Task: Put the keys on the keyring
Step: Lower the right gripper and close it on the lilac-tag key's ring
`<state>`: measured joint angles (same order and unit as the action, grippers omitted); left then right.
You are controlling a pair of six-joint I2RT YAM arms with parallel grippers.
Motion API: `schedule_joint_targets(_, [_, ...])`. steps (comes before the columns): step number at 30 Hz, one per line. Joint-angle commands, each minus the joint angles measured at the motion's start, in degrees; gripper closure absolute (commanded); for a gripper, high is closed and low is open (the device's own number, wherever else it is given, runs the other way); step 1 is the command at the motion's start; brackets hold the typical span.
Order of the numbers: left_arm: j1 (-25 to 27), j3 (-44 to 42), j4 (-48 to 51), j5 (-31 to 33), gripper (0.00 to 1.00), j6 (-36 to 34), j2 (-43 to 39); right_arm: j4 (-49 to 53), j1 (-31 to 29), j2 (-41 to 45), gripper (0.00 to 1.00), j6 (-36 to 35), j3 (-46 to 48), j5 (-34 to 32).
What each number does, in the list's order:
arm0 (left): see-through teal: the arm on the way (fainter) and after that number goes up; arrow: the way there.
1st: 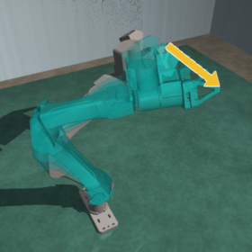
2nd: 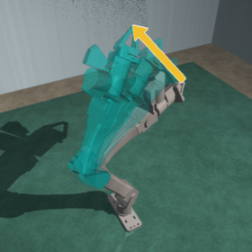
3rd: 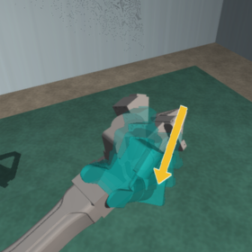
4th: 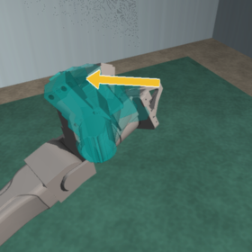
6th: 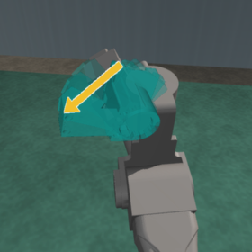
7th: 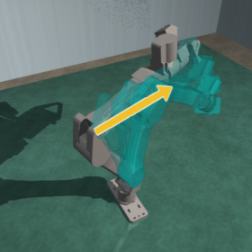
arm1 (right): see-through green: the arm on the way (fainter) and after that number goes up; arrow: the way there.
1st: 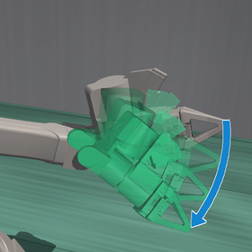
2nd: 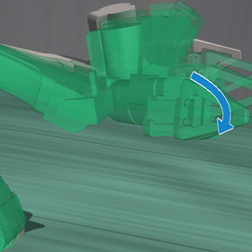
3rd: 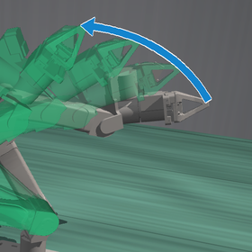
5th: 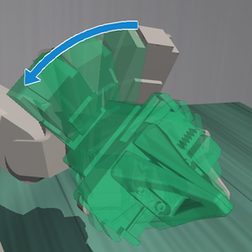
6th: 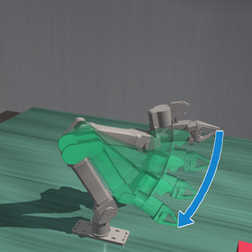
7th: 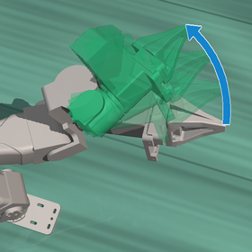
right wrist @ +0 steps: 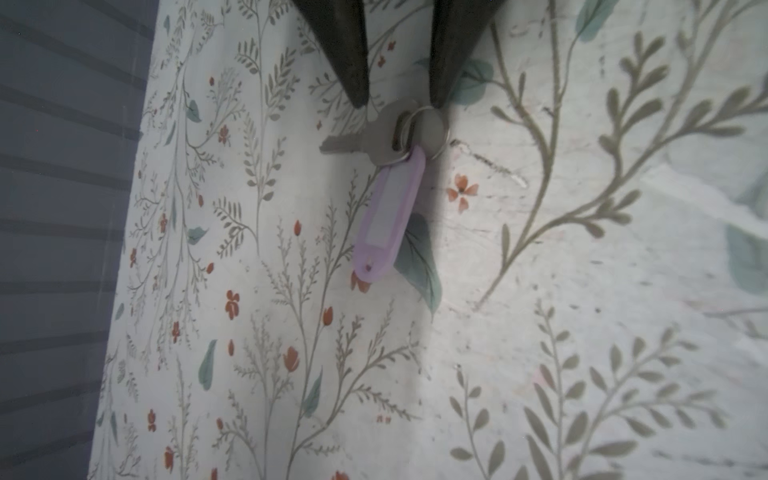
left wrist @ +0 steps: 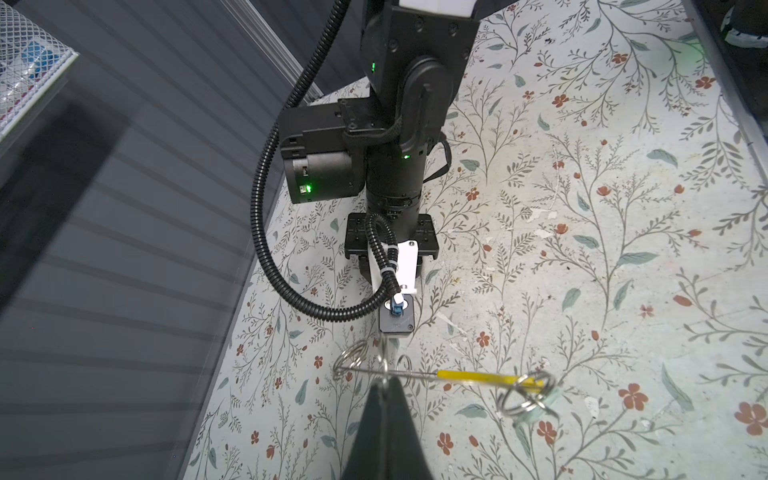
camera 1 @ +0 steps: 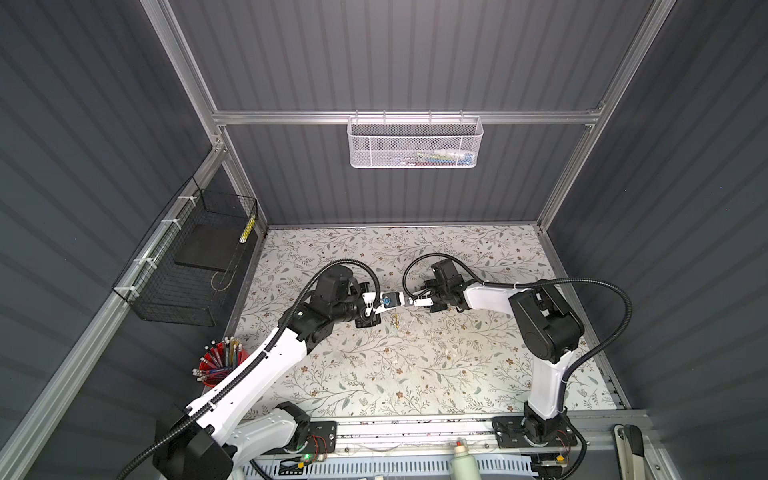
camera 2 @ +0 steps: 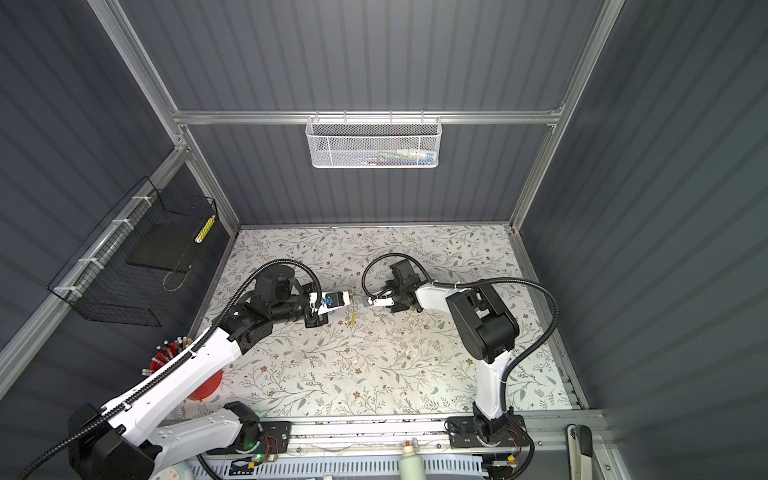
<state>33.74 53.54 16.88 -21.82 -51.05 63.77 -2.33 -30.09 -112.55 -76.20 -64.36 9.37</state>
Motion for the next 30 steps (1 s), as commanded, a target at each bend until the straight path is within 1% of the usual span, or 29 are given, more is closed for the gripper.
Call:
schedule_joint_targets(1, [-0.43, 1.91, -0.54, -0.16, 1.00, -0.90, 0.45, -1.49, -0.16, -1.00, 0.71, -1.84, 1.60, -1.22])
schedule_joint_targets(5, [-0.51, 2.09, -0.52, -0.33, 1.00, -0.85, 1.04, -2.42, -0.19, -1.02, 0.71, -1.81, 2.28, -0.62])
schedule_joint_targets(9, [-0.61, 2.40, -0.37, -0.56, 1.00, -1.10, 1.43, -2.68, -0.14, -0.40, 0.67, -2.32, 2.75, 0.09])
schedule_joint_targets(14, [-0.69, 2.70, -0.36, -0.62, 1.00, -1.18, 1.84, -1.62, -0.32, -0.53, 0.66, -5.78, 2.57, 3.11])
schedule_joint_targets(23, [-0.78, 2.96, 0.25, -0.54, 1.00, -1.26, 1.84, 0.99, -0.51, -1.46, 0.71, -8.26, 1.35, 5.29])
schedule_joint_targets(30, [-0.78, 2.97, 0.57, -0.50, 1.00, -1.29, 1.72, -1.87, -0.85, -2.86, 0.78, -7.16, 1.52, 3.05])
